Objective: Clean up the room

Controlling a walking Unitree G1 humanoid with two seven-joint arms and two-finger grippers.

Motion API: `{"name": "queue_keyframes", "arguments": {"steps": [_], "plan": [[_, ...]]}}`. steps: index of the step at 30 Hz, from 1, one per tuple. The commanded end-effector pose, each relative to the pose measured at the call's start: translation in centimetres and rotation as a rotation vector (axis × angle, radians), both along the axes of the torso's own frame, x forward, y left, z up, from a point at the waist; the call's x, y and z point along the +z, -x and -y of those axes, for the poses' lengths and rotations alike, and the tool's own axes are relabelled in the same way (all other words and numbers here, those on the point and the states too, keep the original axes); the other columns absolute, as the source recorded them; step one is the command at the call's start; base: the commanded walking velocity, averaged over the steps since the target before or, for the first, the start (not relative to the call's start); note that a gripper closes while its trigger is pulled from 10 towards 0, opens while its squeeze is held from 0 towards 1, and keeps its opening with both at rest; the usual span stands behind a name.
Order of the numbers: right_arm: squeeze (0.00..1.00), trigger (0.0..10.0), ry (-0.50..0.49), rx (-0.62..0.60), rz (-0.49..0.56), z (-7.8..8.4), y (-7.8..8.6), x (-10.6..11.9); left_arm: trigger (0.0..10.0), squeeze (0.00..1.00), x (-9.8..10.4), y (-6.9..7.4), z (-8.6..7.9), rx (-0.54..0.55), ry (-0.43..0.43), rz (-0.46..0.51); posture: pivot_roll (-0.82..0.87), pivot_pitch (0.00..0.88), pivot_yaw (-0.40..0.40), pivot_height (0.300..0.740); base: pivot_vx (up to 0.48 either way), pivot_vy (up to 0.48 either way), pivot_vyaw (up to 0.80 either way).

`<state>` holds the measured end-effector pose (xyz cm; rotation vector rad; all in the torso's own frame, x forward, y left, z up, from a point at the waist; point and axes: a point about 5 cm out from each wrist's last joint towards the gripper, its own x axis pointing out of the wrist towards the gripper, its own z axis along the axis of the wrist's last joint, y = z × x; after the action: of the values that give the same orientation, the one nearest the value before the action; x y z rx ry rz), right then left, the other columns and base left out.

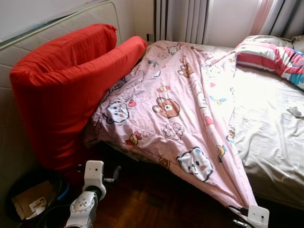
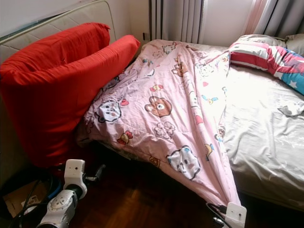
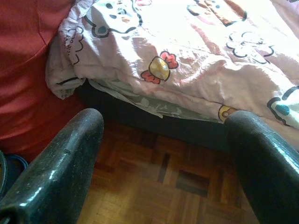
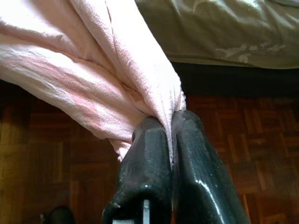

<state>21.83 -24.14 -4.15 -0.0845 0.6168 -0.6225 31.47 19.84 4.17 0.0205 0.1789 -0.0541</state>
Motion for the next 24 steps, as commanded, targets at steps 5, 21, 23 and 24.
{"name": "queue_keyframes", "arguments": {"steps": [5, 21, 23, 24], "plan": [[1.00, 10.0, 0.027, -0.029, 0.026, 0.5, 0.2, 0.2, 10.0, 0.00, -1.0, 0.7, -0.1, -0.004, -0.007, -0.050, -0.01, 0.159, 0.042, 0.740, 0.000, 0.000, 0.00], [1.00, 10.0, 0.027, -0.013, 0.062, 0.4, -0.6, 0.6, 10.0, 0.00, -1.2, 0.9, -0.3, -0.010, -0.011, -0.064, -0.01, 0.130, 0.048, 0.740, 0.000, 0.000, 0.00], [0.71, 10.0, 0.014, -0.004, 0.061, 0.2, -0.6, 0.6, 10.0, 0.00, -1.3, 0.9, -0.3, -0.010, -0.010, -0.066, -0.01, 0.130, 0.048, 0.740, 0.000, 0.000, 0.00], [0.00, 10.0, -0.025, 0.043, 0.044, -0.4, -0.7, 0.2, 10.0, 0.00, -1.6, 1.1, -0.4, -0.007, -0.007, -0.084, -0.01, 0.124, 0.049, 0.740, 0.000, 0.000, 0.00]]}}
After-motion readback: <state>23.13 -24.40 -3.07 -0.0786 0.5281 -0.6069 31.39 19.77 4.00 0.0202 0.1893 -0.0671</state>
